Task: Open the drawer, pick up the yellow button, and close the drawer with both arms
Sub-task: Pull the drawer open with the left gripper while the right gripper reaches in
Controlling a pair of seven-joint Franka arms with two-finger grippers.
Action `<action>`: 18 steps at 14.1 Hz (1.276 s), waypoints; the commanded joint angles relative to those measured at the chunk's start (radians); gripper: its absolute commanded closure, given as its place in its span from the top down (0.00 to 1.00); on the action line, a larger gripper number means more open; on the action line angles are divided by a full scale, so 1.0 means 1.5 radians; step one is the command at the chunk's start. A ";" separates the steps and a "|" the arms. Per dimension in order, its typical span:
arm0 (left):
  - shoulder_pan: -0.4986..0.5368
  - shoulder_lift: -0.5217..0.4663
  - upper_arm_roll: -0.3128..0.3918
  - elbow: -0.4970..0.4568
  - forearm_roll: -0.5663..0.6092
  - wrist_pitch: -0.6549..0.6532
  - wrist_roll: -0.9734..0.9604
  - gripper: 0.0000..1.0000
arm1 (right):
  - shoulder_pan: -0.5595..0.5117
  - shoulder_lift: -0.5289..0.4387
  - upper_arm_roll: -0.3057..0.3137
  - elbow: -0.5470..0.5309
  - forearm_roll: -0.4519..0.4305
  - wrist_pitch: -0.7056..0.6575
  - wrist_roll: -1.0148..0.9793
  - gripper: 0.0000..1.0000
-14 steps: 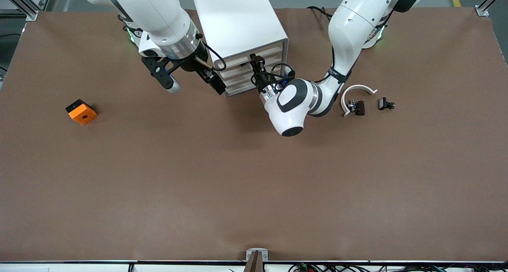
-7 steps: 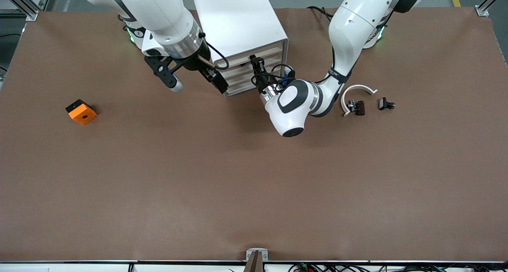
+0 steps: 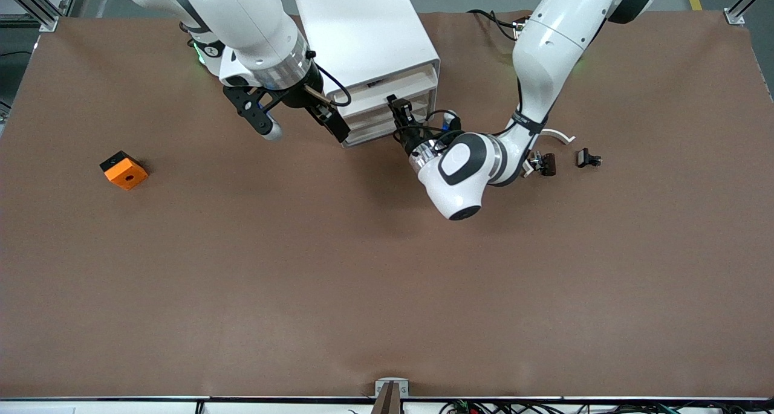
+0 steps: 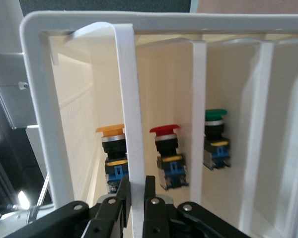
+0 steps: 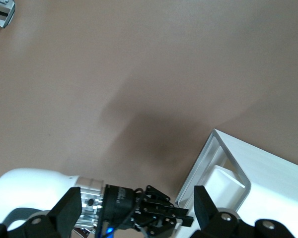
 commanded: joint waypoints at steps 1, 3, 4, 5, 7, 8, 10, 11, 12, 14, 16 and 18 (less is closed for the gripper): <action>0.022 0.023 0.006 0.034 -0.004 0.024 0.014 0.00 | 0.013 0.011 -0.006 0.013 0.006 -0.003 0.003 1.00; 0.030 0.024 0.007 0.042 -0.004 0.044 0.014 0.00 | 0.015 0.013 -0.006 0.013 0.006 0.006 0.004 1.00; 0.038 0.024 0.007 0.047 -0.005 0.058 0.014 0.00 | 0.020 0.015 -0.006 0.013 0.006 0.013 0.006 1.00; 0.044 0.024 0.007 0.050 -0.005 0.061 0.015 0.00 | 0.027 0.017 -0.006 0.013 0.003 0.016 0.008 1.00; 0.060 0.024 0.007 0.058 -0.005 0.074 0.023 0.00 | 0.038 0.019 -0.006 0.012 0.003 0.021 0.012 1.00; 0.063 0.024 0.007 0.061 -0.005 0.085 0.023 0.00 | 0.045 0.022 -0.007 0.011 0.002 0.020 0.013 1.00; 0.071 0.024 0.007 0.061 -0.005 0.095 0.024 0.00 | 0.059 0.022 -0.007 0.004 -0.004 0.019 0.015 1.00; 0.076 0.024 0.007 0.063 -0.005 0.100 0.024 0.00 | 0.069 0.024 -0.007 -0.001 -0.004 0.019 0.022 1.00; 0.080 0.024 0.006 0.068 -0.005 0.101 0.023 0.02 | 0.078 0.025 -0.007 -0.008 -0.006 0.020 0.037 1.00; 0.081 0.023 0.007 0.070 -0.005 0.102 0.023 0.32 | 0.092 0.037 -0.007 -0.012 -0.019 0.020 0.060 1.00; 0.084 0.019 0.007 0.079 -0.001 0.101 0.021 0.89 | 0.112 0.037 -0.007 -0.035 -0.023 0.034 0.081 1.00; 0.088 0.015 0.007 0.091 0.001 0.100 0.019 1.00 | 0.124 0.037 -0.007 -0.054 -0.025 0.045 0.100 1.00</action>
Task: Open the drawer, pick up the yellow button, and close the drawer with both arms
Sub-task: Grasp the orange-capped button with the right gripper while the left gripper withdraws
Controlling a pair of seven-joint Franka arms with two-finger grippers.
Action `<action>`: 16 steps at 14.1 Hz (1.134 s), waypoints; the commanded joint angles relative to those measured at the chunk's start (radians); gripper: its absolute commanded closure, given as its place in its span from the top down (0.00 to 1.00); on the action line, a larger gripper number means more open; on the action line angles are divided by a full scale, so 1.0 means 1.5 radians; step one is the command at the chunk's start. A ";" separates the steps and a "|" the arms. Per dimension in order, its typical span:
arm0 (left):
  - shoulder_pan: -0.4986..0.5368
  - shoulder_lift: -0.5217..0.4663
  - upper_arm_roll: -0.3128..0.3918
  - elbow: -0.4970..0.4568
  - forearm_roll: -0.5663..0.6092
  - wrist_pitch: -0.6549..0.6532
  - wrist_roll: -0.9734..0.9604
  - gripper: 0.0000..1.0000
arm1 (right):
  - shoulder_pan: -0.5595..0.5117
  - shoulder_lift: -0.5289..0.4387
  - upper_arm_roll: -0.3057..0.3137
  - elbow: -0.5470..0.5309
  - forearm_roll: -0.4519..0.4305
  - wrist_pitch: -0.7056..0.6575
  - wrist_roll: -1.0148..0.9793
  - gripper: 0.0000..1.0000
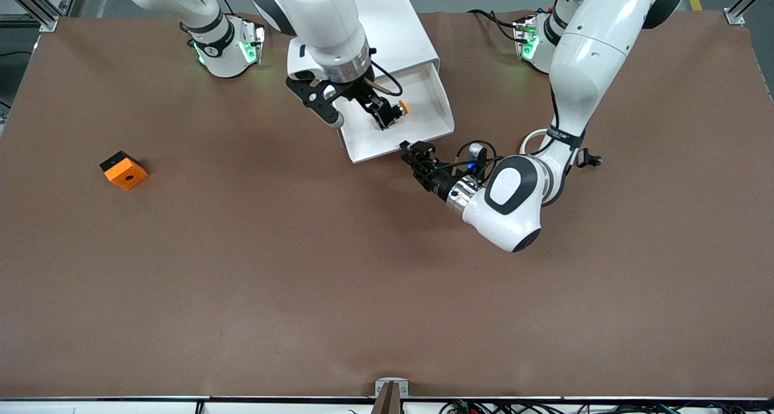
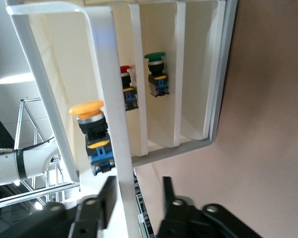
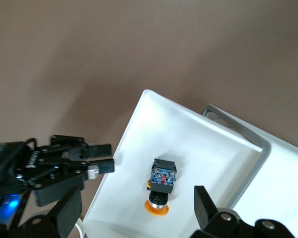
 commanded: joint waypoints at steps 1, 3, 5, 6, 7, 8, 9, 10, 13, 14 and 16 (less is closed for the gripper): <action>0.009 0.010 0.003 0.045 0.001 -0.003 0.002 1.00 | 0.025 -0.005 -0.007 -0.029 -0.013 0.013 0.030 1.00; 0.025 0.010 0.003 0.058 0.001 -0.003 0.003 1.00 | 0.038 0.000 -0.007 -0.042 -0.013 0.016 0.030 1.00; 0.040 0.009 0.006 0.078 0.007 -0.006 0.007 1.00 | 0.045 0.009 -0.007 -0.050 -0.013 0.022 0.031 1.00; 0.042 0.007 0.012 0.091 0.025 -0.006 0.020 1.00 | 0.047 0.013 -0.007 -0.057 -0.013 0.030 0.033 1.00; 0.044 0.006 0.012 0.099 0.045 -0.006 0.027 1.00 | 0.048 0.014 -0.007 -0.064 -0.013 0.046 0.051 1.00; 0.053 0.006 0.012 0.109 0.063 -0.006 0.030 1.00 | 0.054 0.015 -0.007 -0.075 -0.013 0.064 0.073 1.00; 0.066 0.006 0.013 0.116 0.068 -0.006 0.040 1.00 | 0.060 0.025 -0.007 -0.078 -0.013 0.071 0.083 1.00; 0.087 0.006 0.012 0.118 0.068 -0.007 0.067 1.00 | 0.064 0.030 -0.007 -0.079 -0.013 0.072 0.087 1.00; 0.139 0.000 0.017 0.117 0.081 -0.011 0.148 1.00 | 0.067 0.046 -0.007 -0.079 -0.013 0.072 0.088 1.00; 0.141 -0.001 0.017 0.118 0.109 -0.010 0.171 1.00 | 0.067 0.050 -0.007 -0.079 -0.013 0.072 0.088 1.00; 0.143 -0.013 0.017 0.118 0.182 -0.008 0.206 1.00 | 0.070 0.058 -0.007 -0.079 -0.014 0.072 0.088 1.00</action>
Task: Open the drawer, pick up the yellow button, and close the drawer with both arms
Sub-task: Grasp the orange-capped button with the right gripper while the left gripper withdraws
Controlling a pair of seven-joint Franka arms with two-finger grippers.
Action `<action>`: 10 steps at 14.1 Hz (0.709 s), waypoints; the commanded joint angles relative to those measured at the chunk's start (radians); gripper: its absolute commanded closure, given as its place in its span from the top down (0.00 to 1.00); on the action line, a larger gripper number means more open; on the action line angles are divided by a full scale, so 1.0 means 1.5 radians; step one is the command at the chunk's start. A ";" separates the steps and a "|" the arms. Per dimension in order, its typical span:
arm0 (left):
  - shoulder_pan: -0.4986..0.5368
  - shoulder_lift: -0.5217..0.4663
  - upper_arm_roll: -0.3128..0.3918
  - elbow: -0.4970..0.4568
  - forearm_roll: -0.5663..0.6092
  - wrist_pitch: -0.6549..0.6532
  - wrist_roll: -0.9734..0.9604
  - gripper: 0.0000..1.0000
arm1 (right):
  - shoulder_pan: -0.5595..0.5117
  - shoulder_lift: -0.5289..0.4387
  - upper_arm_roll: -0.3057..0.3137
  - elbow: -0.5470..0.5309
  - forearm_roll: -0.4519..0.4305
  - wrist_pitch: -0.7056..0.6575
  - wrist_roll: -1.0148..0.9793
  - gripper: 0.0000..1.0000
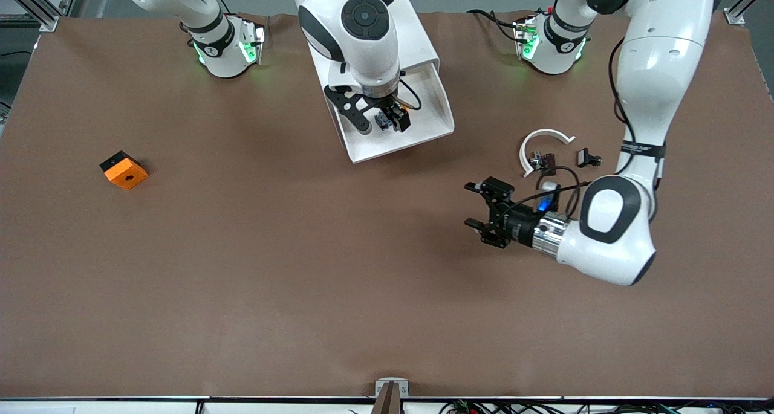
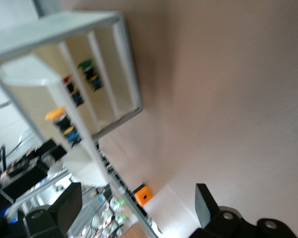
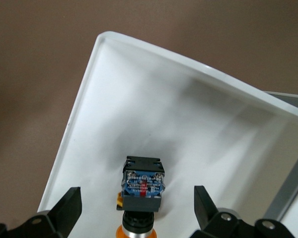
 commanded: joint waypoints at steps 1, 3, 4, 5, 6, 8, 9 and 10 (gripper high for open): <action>-0.008 -0.014 0.003 0.007 0.086 -0.003 0.056 1.00 | 0.012 0.006 -0.007 -0.001 -0.013 0.005 0.016 1.00; -0.007 -0.019 0.007 0.007 0.150 -0.003 0.115 1.00 | 0.012 0.010 -0.007 0.000 -0.020 0.005 0.016 1.00; -0.007 -0.022 0.007 0.007 0.195 -0.003 0.141 1.00 | 0.012 0.010 -0.007 0.000 -0.026 0.005 0.016 1.00; -0.010 -0.023 0.007 0.007 0.245 -0.002 0.163 1.00 | 0.013 0.013 -0.007 0.000 -0.027 0.006 0.016 1.00; -0.013 -0.023 0.006 0.007 0.296 0.007 0.190 1.00 | 0.013 0.018 -0.007 0.000 -0.027 0.006 0.016 1.00; -0.018 -0.043 -0.001 0.005 0.372 0.011 0.236 1.00 | 0.013 0.021 -0.007 0.001 -0.027 0.006 0.016 1.00; -0.019 -0.046 -0.003 0.004 0.408 0.011 0.270 1.00 | 0.014 0.021 -0.007 0.001 -0.027 0.006 0.016 1.00; -0.021 -0.047 -0.003 0.004 0.429 0.013 0.314 1.00 | 0.015 0.022 -0.007 0.001 -0.027 0.006 0.016 1.00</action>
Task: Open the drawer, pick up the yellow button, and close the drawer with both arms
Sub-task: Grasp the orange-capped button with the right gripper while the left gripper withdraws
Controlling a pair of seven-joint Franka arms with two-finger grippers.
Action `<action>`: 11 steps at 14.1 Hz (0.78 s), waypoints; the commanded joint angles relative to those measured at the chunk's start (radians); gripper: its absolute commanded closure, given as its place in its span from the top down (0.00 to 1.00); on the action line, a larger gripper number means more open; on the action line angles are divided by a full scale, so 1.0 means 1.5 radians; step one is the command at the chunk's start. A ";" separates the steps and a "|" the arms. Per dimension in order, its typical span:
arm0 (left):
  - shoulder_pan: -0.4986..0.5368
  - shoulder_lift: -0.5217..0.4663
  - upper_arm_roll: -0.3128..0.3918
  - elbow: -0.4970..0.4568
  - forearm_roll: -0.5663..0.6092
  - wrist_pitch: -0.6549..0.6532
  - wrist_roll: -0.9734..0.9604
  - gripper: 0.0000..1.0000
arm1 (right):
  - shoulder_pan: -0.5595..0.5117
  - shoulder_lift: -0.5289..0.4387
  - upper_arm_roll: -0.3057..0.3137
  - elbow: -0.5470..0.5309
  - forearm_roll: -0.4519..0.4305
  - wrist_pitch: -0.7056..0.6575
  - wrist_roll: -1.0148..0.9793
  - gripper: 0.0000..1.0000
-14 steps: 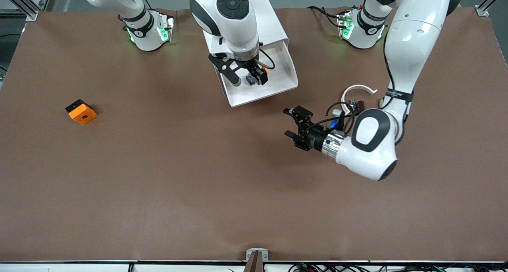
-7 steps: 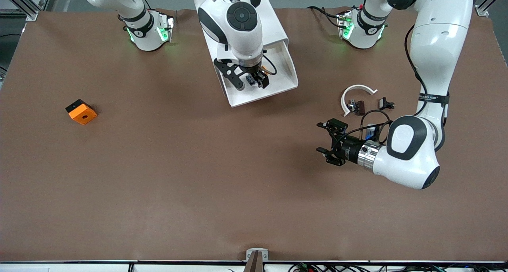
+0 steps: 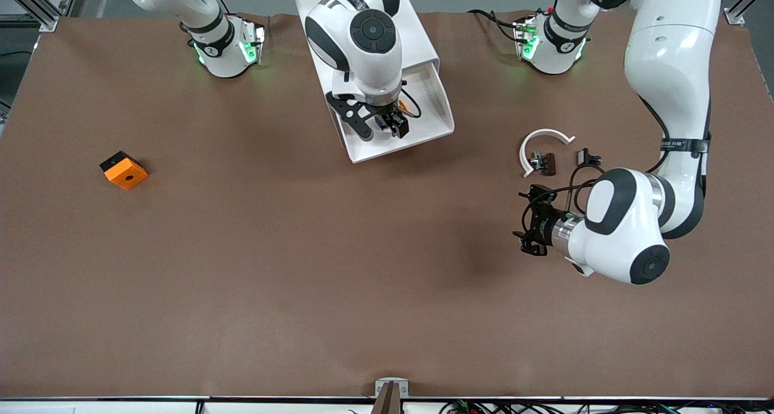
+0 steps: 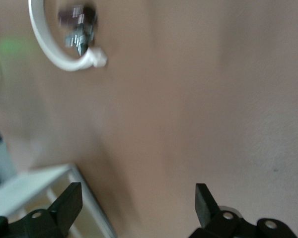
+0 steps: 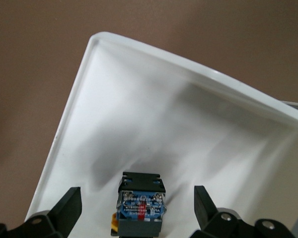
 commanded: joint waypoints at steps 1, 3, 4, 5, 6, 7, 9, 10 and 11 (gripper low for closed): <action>-0.009 -0.021 0.000 -0.009 0.060 0.014 0.108 1.00 | 0.016 0.004 -0.007 0.001 -0.012 0.004 0.015 1.00; -0.005 -0.043 -0.004 -0.013 0.088 0.025 0.239 1.00 | 0.017 0.005 -0.007 0.003 -0.012 0.004 0.015 1.00; -0.002 -0.059 -0.005 -0.025 0.089 0.024 0.292 1.00 | 0.016 0.005 -0.007 0.004 -0.012 0.003 0.014 0.85; -0.001 -0.072 -0.005 -0.041 0.091 0.024 0.319 1.00 | 0.016 0.005 -0.007 0.005 -0.012 0.003 0.014 0.73; -0.003 -0.085 -0.005 -0.054 0.092 0.024 0.336 1.00 | 0.016 0.005 -0.007 0.005 -0.012 0.004 0.014 0.61; -0.005 -0.092 -0.005 -0.061 0.092 0.023 0.350 1.00 | 0.016 0.005 -0.007 0.005 -0.012 0.003 0.013 0.47; -0.007 -0.111 -0.008 -0.083 0.092 0.023 0.375 1.00 | 0.017 0.005 -0.007 0.007 -0.015 0.003 0.014 0.22; -0.010 -0.117 -0.014 -0.091 0.093 0.023 0.380 1.00 | 0.017 0.005 -0.007 0.007 -0.022 0.003 0.014 0.16; -0.012 -0.124 -0.019 -0.098 0.102 0.023 0.380 1.00 | 0.017 0.005 -0.007 0.007 -0.023 0.003 0.014 0.16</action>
